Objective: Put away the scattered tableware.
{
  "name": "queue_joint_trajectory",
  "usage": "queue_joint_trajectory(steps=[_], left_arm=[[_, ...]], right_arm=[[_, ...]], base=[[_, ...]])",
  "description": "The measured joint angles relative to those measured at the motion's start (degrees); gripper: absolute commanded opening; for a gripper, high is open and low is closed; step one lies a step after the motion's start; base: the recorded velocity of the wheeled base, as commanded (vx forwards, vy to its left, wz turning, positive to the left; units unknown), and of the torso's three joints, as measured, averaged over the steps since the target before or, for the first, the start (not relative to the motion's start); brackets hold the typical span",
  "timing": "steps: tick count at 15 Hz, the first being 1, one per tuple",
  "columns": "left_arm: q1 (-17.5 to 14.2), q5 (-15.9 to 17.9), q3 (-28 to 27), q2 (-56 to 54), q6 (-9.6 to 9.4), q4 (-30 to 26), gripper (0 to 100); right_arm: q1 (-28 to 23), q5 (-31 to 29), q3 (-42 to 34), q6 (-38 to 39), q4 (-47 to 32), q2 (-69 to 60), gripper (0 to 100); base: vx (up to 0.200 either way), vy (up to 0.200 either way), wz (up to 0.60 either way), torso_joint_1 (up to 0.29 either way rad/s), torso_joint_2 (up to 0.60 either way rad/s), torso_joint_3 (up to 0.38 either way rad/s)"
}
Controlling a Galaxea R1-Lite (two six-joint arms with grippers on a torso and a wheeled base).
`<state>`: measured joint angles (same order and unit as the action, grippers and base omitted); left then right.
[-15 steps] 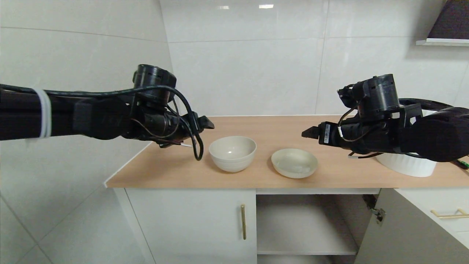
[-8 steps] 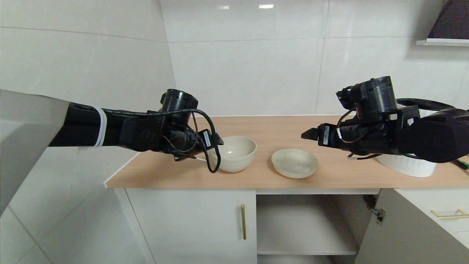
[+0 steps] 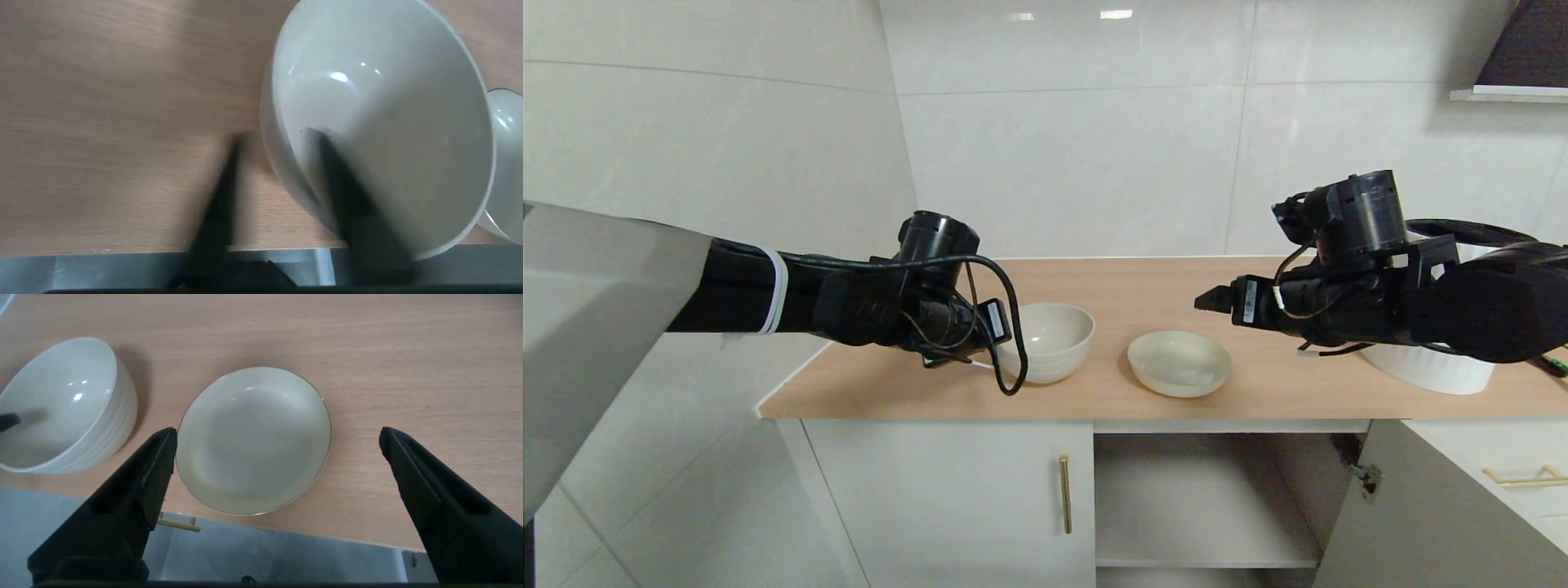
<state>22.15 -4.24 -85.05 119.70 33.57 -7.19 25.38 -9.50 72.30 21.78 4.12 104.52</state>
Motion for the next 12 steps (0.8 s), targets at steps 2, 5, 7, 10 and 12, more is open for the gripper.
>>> queue_joint_trajectory(steps=[2, 5, 7, 10, 12], left_arm=[[0.0, 0.0, 0.1, -0.1, -0.05, -0.2, 0], [0.0, -0.1, 0.7, -1.6, -0.21, -0.2, 0], [0.0, 0.0, 1.4, -3.0, -0.34, -0.2, 0], [0.0, 0.0, 1.9, -4.3, -0.35, -0.2, 0], [0.0, 0.0, 2.0, -4.7, -0.34, -0.2, 0]], right_arm=[[0.0, -0.2, 0.1, -0.1, -0.1, 0.0, 100], [-0.1, -0.6, 0.1, -0.1, -0.3, 0.0, 100], [-0.1, -1.4, 0.6, -0.1, -3.0, 0.6, 100], [-0.1, -7.7, 3.9, -0.2, -9.9, 3.4, 100], [-0.1, -9.0, 5.5, -0.1, -10.5, 5.8, 100]], base=[[0.0, 0.0, 0.0, 0.0, 0.0, 0.0], [0.0, 0.0, 0.0, 0.0, 0.0, 0.0], [0.0, 0.0, 0.0, 0.0, 0.0, 0.0], [0.0, 0.0, 0.0, 0.0, 0.0, 0.0], [0.0, 0.0, 0.0, 0.0, 0.0, 0.0]])
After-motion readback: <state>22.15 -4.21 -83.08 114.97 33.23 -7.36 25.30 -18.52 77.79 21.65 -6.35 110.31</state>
